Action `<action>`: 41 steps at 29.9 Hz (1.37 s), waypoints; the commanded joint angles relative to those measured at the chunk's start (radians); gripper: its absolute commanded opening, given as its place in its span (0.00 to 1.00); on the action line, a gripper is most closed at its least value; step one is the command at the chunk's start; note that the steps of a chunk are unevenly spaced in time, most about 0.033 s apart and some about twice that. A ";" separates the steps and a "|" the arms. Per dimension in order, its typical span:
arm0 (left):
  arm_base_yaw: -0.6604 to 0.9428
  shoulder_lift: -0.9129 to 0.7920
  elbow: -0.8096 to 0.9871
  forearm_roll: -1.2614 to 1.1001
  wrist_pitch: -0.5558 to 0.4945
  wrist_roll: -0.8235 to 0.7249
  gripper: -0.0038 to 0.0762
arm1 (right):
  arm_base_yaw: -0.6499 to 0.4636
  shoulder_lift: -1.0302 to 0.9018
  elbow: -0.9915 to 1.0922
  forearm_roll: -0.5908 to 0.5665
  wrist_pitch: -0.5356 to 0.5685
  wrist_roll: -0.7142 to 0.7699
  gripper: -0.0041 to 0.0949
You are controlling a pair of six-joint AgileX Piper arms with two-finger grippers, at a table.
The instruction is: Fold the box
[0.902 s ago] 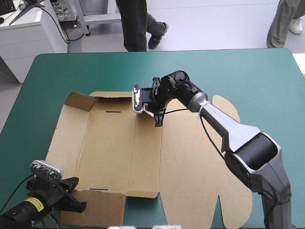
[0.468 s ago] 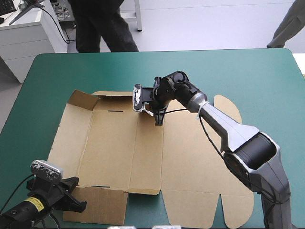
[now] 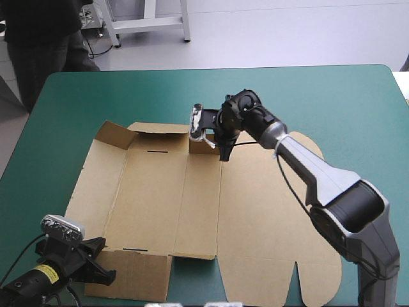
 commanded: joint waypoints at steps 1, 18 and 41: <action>-0.002 0.011 -0.024 -0.018 -0.061 0.001 0.04 | -0.080 -0.161 0.007 -0.044 0.024 0.058 0.27; -0.002 0.012 -0.024 -0.015 -0.061 0.001 0.04 | -0.700 -0.628 0.330 0.235 0.267 0.375 0.02; -0.002 0.168 -0.177 0.119 0.046 -0.070 0.04 | -0.805 -1.200 0.969 0.323 0.258 0.513 0.02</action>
